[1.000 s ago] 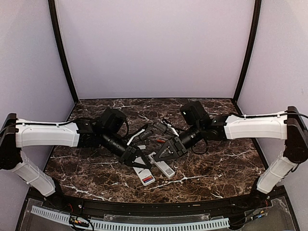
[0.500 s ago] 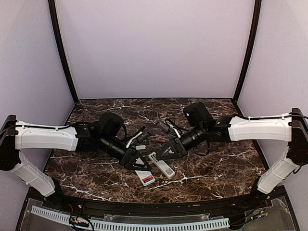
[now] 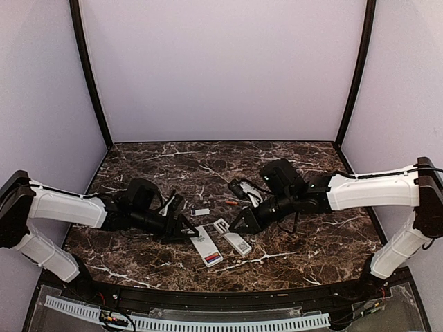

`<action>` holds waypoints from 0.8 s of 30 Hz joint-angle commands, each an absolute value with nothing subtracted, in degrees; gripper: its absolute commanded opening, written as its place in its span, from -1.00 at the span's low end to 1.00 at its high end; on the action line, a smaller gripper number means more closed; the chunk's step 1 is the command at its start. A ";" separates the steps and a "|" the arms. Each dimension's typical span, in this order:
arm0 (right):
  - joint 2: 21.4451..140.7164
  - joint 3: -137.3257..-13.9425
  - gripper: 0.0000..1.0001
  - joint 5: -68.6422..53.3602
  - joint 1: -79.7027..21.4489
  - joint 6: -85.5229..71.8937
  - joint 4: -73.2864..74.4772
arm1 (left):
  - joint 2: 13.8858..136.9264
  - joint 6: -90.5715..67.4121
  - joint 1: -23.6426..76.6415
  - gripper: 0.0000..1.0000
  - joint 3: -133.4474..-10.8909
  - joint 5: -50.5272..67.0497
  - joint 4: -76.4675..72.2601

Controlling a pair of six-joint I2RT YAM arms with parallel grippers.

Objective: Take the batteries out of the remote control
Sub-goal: Pass from the left arm to the right, then hold the remote control without the battery cover at the center of the board.

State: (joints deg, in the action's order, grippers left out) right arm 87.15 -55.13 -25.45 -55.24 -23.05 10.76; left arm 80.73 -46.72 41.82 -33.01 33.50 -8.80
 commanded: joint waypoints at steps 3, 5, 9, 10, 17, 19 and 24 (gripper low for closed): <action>90.70 -57.35 -1.00 -18.68 -57.68 -22.29 13.32 | 85.62 -50.54 41.48 0.23 -32.39 34.53 -11.28; 90.94 -57.39 -1.00 -18.46 -58.04 -21.87 13.46 | 86.85 -50.45 41.44 0.19 -32.49 34.52 -11.25; 91.69 -57.78 -1.00 -18.60 -58.34 -20.99 13.82 | 88.65 -49.92 41.48 0.09 -32.79 35.08 -11.15; 92.05 -58.01 -1.00 -18.74 -58.36 -20.86 14.06 | 88.93 -49.90 41.48 0.07 -32.90 35.16 -11.15; 93.86 -59.28 -1.00 -18.36 -58.95 -20.45 15.91 | 91.26 -49.86 41.47 -0.06 -33.25 35.99 -11.37; 94.15 -59.46 -1.00 -18.12 -59.05 -20.55 16.39 | 91.55 -50.12 41.48 -0.09 -33.29 36.17 -11.59; 94.37 -59.87 -1.00 -18.11 -59.23 -20.98 17.67 | 92.12 -50.06 41.48 -0.18 -33.47 36.35 -11.48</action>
State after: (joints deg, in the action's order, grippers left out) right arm 93.71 -58.28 -19.09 -58.48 -21.28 16.45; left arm 91.33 -50.24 41.71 -33.01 35.57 -11.31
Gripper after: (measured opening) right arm 0.093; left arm 0.427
